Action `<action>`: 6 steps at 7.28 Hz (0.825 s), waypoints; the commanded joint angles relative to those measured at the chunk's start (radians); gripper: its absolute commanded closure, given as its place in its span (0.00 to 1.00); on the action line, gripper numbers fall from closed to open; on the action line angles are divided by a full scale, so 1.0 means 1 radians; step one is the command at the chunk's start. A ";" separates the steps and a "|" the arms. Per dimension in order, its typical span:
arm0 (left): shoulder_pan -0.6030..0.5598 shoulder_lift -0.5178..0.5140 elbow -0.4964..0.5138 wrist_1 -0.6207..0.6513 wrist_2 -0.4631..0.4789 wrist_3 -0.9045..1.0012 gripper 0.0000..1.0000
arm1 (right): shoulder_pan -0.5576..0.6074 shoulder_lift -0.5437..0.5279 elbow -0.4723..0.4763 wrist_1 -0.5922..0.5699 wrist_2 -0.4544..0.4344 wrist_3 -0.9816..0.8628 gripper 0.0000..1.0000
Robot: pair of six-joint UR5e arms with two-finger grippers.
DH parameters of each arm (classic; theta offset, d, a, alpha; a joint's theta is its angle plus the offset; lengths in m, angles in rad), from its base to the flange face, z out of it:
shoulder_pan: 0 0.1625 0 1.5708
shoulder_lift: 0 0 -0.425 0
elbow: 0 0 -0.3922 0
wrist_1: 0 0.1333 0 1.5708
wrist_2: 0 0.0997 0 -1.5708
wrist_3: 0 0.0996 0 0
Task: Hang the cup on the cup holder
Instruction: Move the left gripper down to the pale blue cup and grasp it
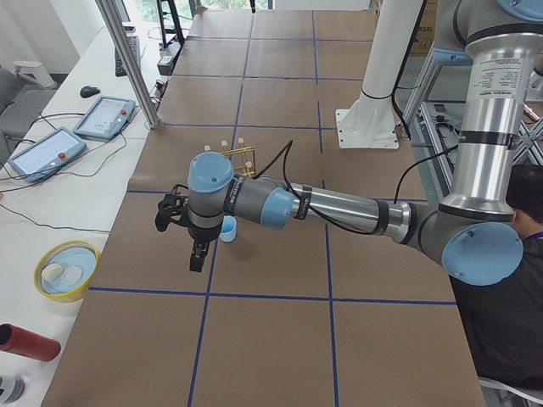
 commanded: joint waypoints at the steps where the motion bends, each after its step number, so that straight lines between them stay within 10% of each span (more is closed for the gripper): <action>1: 0.116 0.003 -0.088 -0.079 0.069 -0.198 0.00 | 0.000 0.000 0.000 0.000 0.000 -0.001 0.00; 6: 0.403 0.101 -0.140 -0.565 0.304 -0.613 0.00 | 0.000 0.000 0.000 0.000 0.000 -0.001 0.00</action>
